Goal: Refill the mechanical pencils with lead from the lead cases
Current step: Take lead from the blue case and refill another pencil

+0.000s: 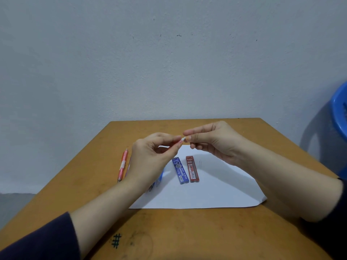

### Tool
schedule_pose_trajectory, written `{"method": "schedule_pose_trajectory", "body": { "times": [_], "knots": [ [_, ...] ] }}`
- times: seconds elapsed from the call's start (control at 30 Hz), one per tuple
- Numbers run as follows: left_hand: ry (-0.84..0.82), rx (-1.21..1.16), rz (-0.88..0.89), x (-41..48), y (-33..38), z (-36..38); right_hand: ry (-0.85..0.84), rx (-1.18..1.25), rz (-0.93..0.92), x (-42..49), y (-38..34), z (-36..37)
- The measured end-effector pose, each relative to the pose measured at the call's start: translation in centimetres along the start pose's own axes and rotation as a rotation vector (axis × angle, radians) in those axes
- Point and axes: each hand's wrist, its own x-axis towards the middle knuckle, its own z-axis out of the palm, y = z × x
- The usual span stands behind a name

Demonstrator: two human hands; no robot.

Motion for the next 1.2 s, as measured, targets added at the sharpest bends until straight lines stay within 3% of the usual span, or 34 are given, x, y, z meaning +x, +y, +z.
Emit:
{"method": "schedule_pose_trajectory", "body": {
  "times": [0.5,1.2],
  "knots": [
    [-0.043,0.034,-0.035,0.0,-0.4,-0.4,0.130,-0.293,-0.184,-0.4,0.1,0.6],
    [0.045,0.017,-0.042,0.1,-0.3,-0.2,0.121,-0.266,-0.255,-0.3,0.6,0.6]
  ]
}}
